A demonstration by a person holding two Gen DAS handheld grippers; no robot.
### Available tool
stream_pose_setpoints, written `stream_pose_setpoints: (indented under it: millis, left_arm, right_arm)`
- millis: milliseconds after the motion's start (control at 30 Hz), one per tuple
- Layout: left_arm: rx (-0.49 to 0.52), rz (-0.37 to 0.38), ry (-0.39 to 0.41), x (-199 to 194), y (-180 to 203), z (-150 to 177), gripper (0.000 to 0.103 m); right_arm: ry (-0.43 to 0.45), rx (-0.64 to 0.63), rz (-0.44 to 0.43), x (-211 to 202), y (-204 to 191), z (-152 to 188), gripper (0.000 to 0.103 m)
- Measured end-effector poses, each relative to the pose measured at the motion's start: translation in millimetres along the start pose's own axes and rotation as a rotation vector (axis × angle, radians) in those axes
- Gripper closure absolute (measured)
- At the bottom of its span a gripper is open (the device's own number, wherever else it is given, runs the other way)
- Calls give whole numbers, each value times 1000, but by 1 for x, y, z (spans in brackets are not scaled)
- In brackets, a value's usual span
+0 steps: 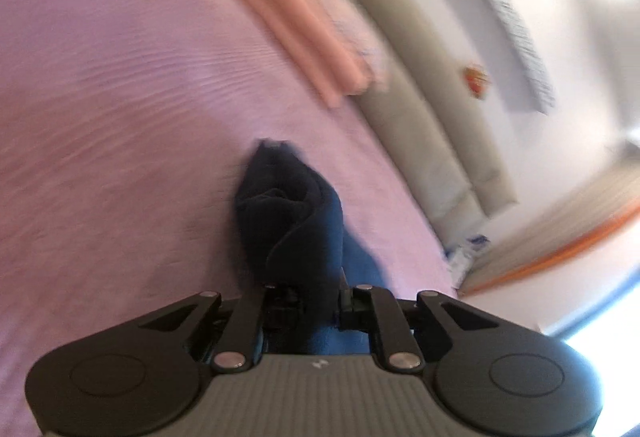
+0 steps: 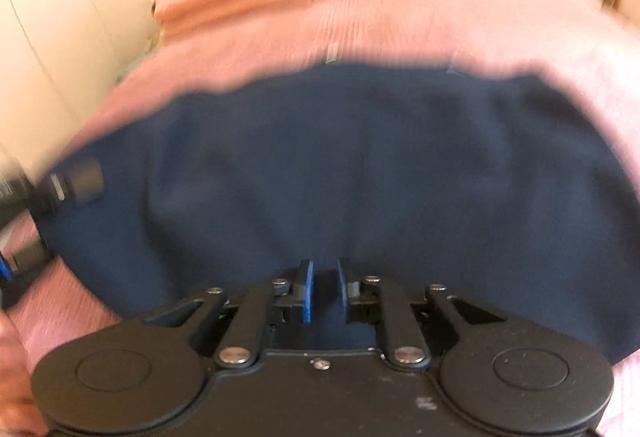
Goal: Fold large clothes
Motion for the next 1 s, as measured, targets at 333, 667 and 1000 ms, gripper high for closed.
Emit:
stream_pose_setpoints:
  millis: [333, 667, 1000]
  left_arm:
    - [281, 434, -312, 69, 164, 91, 91]
    - [345, 409, -572, 110, 183, 203, 91]
    - [301, 441, -562, 104, 183, 188, 91]
  right_arm:
    - [-14, 387, -307, 4, 74, 7, 90]
    - [68, 481, -168, -62, 203, 9, 84]
    - [24, 422, -409, -24, 214, -33, 89]
Point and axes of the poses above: each gripper's, at about its wrist camera, not at the fingertips, and x roughly the way its jaws point, y to its right, z to its underside, the point moved 4 cm from there along x, roughly the way its jaws point, and after that the axes turned 5 degrees about y, right-handed, at the moved point
